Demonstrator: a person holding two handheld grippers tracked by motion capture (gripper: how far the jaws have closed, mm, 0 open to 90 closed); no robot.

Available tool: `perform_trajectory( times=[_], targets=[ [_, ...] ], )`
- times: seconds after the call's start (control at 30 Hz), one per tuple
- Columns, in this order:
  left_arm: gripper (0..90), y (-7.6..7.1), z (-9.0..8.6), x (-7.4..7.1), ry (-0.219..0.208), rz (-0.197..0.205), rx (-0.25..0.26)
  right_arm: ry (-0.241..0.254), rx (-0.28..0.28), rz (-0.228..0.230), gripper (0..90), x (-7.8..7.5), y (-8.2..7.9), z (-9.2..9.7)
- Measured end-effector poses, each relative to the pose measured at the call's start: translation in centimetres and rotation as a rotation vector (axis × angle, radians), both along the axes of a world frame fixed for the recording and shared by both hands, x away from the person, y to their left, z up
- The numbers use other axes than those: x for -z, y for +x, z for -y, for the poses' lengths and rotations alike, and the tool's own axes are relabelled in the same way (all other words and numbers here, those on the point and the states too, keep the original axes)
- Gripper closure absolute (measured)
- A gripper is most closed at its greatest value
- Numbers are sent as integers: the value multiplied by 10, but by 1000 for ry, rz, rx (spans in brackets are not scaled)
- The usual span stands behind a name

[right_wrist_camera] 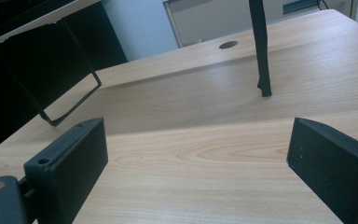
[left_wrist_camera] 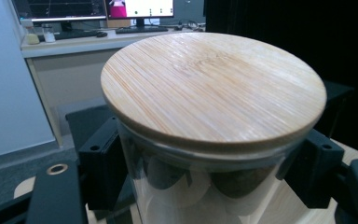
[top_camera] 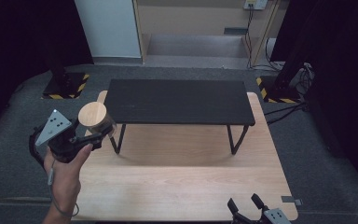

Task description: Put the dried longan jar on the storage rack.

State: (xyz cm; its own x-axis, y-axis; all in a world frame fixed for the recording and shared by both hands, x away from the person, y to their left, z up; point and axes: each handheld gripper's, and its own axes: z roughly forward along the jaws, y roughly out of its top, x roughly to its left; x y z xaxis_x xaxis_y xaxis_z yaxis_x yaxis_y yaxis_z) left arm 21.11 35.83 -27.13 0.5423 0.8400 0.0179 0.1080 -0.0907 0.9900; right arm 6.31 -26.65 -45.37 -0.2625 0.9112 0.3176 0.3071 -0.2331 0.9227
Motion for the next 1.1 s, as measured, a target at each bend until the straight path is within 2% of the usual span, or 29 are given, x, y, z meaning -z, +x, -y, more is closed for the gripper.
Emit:
perform_trajectory(
  times=[0.17,0.27,0.47,0.73,1.1],
  targets=[
    [244,18,5,-9,11,2,3,-2,11,3,52,-2,1,2],
    [244,30,6,-11,2,-10,4,-2,16,4,52,-3,2,2],
    [244,51,9,-12,11,-16,-17,-5,26,5,52,-4,3,4],
    [244,85,12,-2,9,-63,-41,-8,39,-3,53,-4,3,5],
    [244,118,20,10,21,-118,-63,-14,52,-11,53,-5,4,5]
  ],
)
